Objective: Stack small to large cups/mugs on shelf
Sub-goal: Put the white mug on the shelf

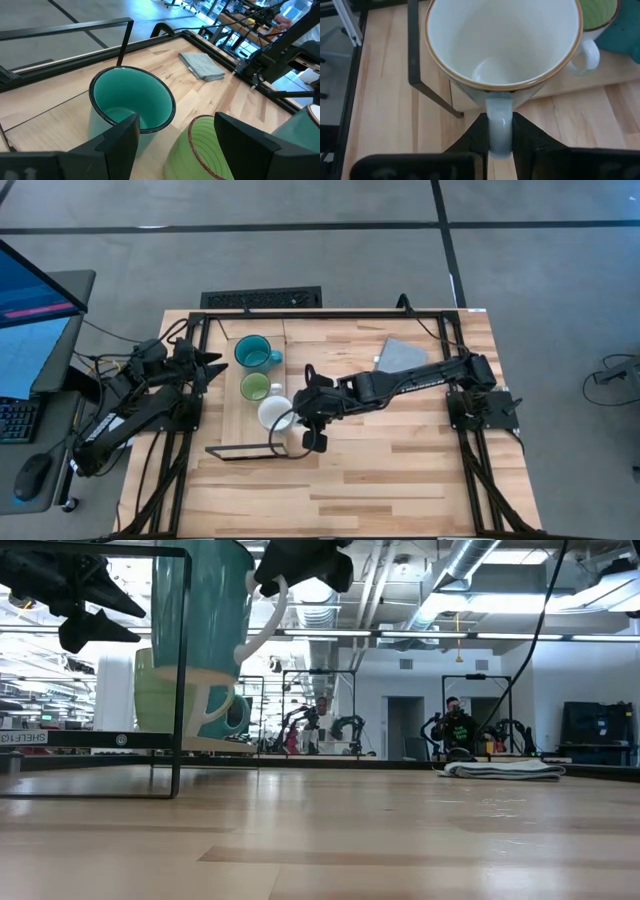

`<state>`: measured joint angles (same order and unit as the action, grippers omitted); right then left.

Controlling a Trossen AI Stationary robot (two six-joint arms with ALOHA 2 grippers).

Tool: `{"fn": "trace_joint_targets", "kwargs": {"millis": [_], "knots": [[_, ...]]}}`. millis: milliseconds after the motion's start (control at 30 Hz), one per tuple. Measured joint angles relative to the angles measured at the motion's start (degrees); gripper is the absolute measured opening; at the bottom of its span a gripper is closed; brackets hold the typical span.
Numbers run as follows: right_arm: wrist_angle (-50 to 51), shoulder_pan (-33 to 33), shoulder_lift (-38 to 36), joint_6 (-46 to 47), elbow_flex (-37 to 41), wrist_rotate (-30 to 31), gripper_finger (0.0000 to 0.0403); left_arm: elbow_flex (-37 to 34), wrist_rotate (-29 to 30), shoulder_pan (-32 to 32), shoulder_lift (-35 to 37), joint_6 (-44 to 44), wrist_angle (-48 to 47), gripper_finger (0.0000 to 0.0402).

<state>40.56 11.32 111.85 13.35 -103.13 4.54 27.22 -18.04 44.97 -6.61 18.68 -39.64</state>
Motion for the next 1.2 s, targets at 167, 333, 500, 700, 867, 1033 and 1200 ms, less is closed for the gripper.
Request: {"fn": "trace_joint_targets", "kwargs": {"millis": [167,333,500,700,867,1033,1200], "knots": [[-1.8,-0.5,1.7,-0.3,-0.2,0.0,0.0065,0.0,0.0,0.0,0.0,0.0,0.0,0.0248],[-3.9,-0.5,5.1,-0.9,0.1,-1.8,0.0065,0.0,-0.1,0.0,0.0,0.0,-0.1,0.0248],[-4.9,-0.5,7.3,-1.3,-1.8,-3.2,0.0065,0.0,0.0,0.0,0.0,0.0,-0.5,0.0248],[-5.6,-0.5,9.8,-2.9,-5.7,-4.3,0.0065,0.0,0.0,0.0,0.0,0.1,-0.5,0.0248],[-7.4,-0.5,11.0,-2.9,-6.6,-4.6,0.0065,0.0,0.0,0.0,0.0,0.1,-0.5,0.0248],[-8.3,-0.7,11.3,-2.9,-6.5,-4.7,0.0065,0.0,-0.2,0.0,0.0,0.1,-0.5,0.0248],[-9.9,-1.4,11.3,-2.3,-6.4,-4.6,0.0065,0.0,-0.2,0.0,0.0,0.1,-0.5,0.0248]]}}
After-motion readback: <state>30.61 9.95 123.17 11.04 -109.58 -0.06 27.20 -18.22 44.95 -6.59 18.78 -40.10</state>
